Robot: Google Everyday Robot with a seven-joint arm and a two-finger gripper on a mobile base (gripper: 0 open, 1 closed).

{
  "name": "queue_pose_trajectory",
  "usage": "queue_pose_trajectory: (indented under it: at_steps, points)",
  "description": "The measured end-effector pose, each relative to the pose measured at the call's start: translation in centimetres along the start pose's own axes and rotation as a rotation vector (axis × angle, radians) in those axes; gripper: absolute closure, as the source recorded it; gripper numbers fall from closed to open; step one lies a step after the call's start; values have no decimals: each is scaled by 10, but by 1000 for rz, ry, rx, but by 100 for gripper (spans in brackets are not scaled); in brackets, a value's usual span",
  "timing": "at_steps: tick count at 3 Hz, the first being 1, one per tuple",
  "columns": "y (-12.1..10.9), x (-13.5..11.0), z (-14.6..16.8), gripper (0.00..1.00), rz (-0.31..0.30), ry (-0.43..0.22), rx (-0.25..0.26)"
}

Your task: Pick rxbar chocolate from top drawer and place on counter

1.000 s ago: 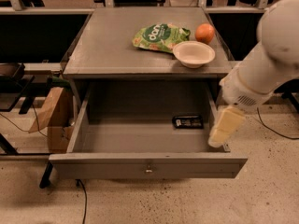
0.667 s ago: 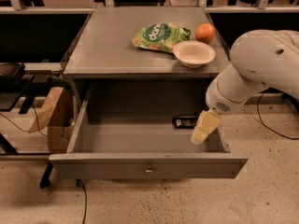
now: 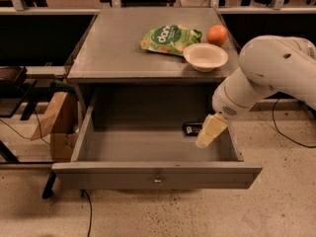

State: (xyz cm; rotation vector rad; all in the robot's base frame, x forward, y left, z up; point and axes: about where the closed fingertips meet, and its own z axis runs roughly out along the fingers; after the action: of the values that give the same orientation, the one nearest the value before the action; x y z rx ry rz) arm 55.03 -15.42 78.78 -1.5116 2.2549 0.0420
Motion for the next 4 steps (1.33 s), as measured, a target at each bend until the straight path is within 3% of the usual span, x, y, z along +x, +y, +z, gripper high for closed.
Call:
queue_pose_trajectory:
  at_steps: [1,2,3,4]
  points:
    - [-30,-16,35,0,25,-50,-16]
    - [-59,-27,109,0,87,-67,-87]
    - [-66,-34,157,0,120,-74,-142]
    - [-63,-22,190,0,168,-52,-174]
